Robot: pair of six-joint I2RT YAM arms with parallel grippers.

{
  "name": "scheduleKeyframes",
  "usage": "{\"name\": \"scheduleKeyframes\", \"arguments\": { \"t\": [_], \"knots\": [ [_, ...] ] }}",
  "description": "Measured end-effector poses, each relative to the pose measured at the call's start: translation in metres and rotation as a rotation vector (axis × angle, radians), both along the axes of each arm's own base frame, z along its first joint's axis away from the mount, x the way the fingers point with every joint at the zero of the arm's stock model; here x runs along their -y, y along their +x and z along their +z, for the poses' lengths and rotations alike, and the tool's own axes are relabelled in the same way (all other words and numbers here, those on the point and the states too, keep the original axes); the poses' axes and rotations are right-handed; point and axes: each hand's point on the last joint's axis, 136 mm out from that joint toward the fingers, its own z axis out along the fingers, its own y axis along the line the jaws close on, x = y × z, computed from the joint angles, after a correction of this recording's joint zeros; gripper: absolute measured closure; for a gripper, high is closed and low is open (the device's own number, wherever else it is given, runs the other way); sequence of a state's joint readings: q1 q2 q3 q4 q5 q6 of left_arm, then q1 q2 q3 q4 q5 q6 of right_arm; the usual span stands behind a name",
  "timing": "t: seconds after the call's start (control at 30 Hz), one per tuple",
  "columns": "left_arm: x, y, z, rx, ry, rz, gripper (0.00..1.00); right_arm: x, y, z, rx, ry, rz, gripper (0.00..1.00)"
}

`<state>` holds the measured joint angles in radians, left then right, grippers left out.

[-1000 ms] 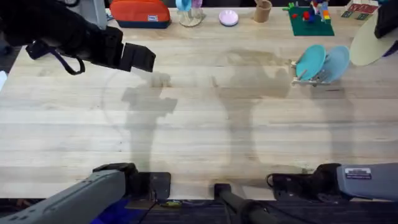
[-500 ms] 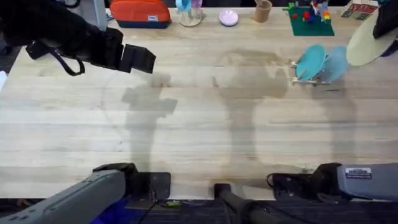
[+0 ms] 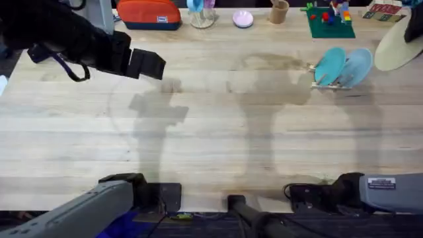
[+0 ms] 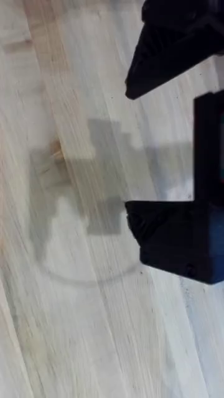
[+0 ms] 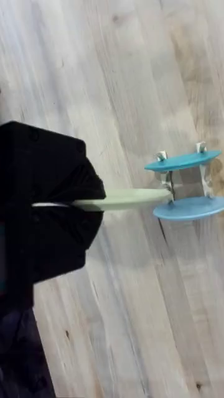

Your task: Pick up the plates from the table one by one and place each into a slot on the dish rack.

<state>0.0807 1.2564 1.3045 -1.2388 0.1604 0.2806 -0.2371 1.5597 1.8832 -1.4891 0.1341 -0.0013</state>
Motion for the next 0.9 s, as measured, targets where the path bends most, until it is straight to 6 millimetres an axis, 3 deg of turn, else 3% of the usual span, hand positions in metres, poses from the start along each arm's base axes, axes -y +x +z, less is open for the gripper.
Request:
{"name": "scheduleKeyframes", "arguments": {
  "t": [0.9],
  "knots": [
    [0.000,0.000,0.000,0.000,0.000,0.000,0.006,0.010,0.008,0.003,0.048,0.017,0.037,0.971]
  ]
}}
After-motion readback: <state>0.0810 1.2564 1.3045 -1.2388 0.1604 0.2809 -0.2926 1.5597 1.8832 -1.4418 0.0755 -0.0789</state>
